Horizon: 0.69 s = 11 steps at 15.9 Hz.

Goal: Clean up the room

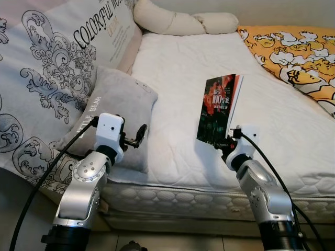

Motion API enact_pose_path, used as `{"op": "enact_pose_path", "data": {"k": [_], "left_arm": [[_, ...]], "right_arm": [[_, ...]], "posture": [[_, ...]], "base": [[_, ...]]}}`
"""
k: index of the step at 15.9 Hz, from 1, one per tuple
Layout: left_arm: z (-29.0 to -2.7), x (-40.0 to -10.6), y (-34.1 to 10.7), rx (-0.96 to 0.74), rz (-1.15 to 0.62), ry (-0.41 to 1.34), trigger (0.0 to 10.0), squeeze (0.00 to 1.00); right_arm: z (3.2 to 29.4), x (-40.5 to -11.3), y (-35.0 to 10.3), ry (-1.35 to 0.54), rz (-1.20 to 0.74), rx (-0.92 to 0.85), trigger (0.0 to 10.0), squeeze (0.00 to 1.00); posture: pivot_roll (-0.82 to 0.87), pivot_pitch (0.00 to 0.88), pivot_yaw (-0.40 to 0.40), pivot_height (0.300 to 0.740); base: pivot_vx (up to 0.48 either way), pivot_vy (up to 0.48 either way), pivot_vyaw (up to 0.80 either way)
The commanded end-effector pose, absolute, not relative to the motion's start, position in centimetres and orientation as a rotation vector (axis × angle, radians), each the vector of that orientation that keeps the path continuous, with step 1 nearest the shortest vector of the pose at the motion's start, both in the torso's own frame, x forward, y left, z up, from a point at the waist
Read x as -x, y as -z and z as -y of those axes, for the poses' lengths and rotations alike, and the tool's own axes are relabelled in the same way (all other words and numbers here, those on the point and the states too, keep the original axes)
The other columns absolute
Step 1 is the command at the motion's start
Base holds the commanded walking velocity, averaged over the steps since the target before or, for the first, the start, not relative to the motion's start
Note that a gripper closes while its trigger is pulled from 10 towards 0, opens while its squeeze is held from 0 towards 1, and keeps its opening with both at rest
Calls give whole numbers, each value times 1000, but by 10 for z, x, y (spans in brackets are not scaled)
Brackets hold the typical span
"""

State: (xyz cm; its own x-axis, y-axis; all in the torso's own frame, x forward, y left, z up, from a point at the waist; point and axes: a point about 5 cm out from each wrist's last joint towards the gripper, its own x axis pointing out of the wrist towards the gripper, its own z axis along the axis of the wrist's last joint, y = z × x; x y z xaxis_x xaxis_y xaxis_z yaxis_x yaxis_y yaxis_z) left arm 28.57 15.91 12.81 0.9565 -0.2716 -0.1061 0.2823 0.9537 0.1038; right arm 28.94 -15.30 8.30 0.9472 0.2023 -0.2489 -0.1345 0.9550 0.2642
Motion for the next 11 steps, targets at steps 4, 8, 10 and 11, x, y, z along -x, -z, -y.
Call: {"op": "enact_pose_path", "data": {"k": [4, 8, 10, 11], "left_arm": [[-163, -284, -130, -106, -67, 264, 10000, 659], [-161, -281, -129, -109, -60, 275, 10000, 659], [-162, -281, -129, -115, -61, 281, 10000, 663], [-162, -281, -129, -116, -61, 282, 10000, 667]], "right_arm": [[149, -285, -96, -184, -207, -259, 10000, 0], [152, -283, -94, -172, -212, -231, 10000, 0], [151, -283, -93, -172, -217, -232, 10000, 0], [150, -283, -93, -172, -222, -235, 10000, 0]], "posture": [[-1, 0, 21, 740], [3, 0, 18, 740], [3, 0, 16, 740], [4, 0, 17, 740]], "base": [[289, 0, -234], [290, 0, -388], [291, 0, 0], [289, 0, 0]]}}
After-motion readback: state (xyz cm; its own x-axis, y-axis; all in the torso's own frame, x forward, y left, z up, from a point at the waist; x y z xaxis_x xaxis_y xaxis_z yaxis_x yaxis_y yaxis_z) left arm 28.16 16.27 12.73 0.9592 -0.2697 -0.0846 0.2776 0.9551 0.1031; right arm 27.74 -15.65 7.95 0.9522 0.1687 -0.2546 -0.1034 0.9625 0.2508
